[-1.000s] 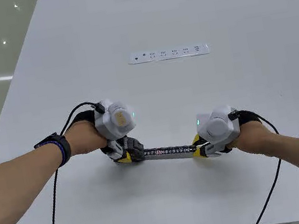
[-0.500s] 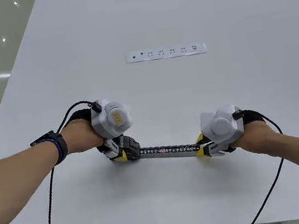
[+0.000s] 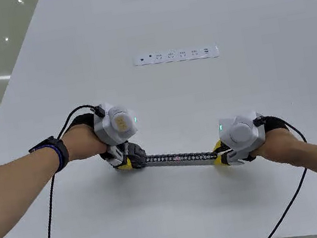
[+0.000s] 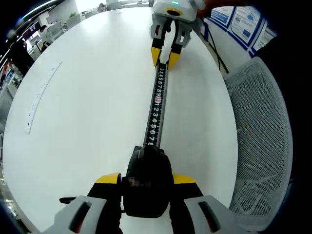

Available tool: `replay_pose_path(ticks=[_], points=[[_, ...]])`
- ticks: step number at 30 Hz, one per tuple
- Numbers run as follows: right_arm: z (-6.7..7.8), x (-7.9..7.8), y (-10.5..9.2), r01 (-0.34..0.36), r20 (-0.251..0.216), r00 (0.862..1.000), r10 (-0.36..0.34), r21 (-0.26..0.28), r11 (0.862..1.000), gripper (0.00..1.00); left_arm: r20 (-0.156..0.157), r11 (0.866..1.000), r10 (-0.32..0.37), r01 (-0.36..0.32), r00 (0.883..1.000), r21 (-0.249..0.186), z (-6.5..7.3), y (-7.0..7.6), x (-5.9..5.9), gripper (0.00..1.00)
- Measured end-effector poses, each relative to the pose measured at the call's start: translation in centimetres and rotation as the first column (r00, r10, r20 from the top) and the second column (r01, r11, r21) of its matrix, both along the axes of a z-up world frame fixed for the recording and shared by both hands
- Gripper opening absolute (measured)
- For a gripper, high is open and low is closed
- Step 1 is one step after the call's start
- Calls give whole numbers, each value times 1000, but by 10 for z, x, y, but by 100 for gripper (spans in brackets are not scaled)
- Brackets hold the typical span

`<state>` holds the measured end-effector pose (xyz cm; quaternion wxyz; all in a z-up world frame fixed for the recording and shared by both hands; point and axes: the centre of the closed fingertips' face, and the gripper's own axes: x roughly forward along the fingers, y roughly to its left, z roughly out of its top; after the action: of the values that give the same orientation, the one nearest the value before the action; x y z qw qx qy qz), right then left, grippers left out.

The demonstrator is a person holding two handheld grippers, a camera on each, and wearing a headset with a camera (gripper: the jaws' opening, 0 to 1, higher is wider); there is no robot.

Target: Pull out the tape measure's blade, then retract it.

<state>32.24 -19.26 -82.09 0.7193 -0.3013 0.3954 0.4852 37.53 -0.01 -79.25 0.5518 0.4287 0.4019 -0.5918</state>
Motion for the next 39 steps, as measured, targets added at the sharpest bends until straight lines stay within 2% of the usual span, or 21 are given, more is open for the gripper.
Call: replay_pose_path(ticks=[16,32,39], points=[[-2,-5,-22,24,-2,1000,-24,-22,999,13,-9,1000,0,0,1000,-15,2,-2,-1,35],[-2,-9,-28,53,-18,998,-54,-37,998,13,-24,1000,-2,1,1000,-28,4,-2,-1,35],[-2,-10,-38,62,-21,998,-63,-49,997,13,-23,1000,-2,2,1000,-30,4,-1,-2,35]])
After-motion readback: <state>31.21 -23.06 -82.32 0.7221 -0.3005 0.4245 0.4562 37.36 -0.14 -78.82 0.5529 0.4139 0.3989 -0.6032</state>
